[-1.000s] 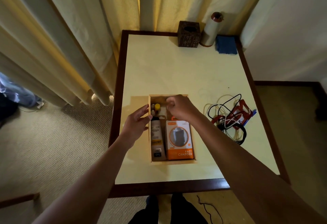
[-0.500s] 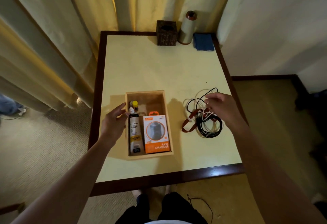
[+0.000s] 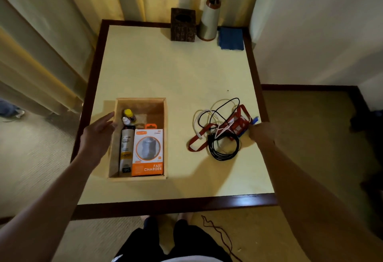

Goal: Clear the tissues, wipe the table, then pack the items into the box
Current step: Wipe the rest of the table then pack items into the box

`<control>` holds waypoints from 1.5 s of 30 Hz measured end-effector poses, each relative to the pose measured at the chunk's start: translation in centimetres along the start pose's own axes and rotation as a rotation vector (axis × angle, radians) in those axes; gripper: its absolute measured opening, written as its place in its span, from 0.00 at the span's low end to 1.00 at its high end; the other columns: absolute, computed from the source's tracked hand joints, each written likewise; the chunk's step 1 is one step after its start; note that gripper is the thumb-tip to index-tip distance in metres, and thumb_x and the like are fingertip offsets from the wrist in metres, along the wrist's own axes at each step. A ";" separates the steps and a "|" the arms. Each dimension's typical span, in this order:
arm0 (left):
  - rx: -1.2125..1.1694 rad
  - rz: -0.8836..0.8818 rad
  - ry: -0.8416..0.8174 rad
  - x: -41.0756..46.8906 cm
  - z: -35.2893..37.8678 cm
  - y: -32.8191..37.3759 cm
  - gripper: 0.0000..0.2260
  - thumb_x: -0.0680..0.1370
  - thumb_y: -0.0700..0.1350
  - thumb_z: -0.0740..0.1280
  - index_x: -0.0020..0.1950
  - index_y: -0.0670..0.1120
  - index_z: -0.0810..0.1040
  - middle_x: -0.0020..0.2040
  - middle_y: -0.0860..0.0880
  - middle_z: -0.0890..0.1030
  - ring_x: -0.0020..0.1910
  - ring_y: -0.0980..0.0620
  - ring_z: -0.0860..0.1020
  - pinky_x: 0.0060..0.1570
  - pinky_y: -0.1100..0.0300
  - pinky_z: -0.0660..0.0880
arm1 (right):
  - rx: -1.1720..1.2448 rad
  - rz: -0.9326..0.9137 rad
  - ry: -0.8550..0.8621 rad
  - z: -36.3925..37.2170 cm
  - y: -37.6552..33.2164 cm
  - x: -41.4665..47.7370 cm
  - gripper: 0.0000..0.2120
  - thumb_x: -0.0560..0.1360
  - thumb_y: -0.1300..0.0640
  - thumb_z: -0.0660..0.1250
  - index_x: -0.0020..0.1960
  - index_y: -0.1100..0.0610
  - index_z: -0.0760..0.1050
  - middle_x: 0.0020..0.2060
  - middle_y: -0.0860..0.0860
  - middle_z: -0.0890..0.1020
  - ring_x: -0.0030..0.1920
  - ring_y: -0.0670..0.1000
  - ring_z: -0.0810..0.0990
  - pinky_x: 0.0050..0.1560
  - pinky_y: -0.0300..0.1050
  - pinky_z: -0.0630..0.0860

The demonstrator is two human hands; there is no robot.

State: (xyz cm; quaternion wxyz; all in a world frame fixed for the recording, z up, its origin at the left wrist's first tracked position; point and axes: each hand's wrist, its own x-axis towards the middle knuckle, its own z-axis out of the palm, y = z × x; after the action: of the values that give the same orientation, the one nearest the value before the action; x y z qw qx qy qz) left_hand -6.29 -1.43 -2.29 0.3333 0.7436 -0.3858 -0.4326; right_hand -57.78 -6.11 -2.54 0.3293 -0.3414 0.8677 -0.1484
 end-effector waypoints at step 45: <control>-0.249 -0.167 -0.436 -6.9 -3.5 -0.5 0.30 0.81 0.39 0.70 0.80 0.56 0.67 0.70 0.48 0.76 0.68 0.46 0.76 0.68 0.35 0.73 | 0.018 -0.807 -0.421 11.6 -19.5 -23.4 0.31 0.73 0.58 0.77 0.70 0.44 0.67 0.39 0.50 0.85 0.38 0.48 0.86 0.46 0.50 0.85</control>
State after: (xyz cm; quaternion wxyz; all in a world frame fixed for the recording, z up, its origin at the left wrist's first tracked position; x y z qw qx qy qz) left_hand -5.26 5.30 1.39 0.2943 0.6154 -0.3296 -0.6527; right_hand -27.46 -4.41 9.29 0.4174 -0.6720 0.5783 -0.1996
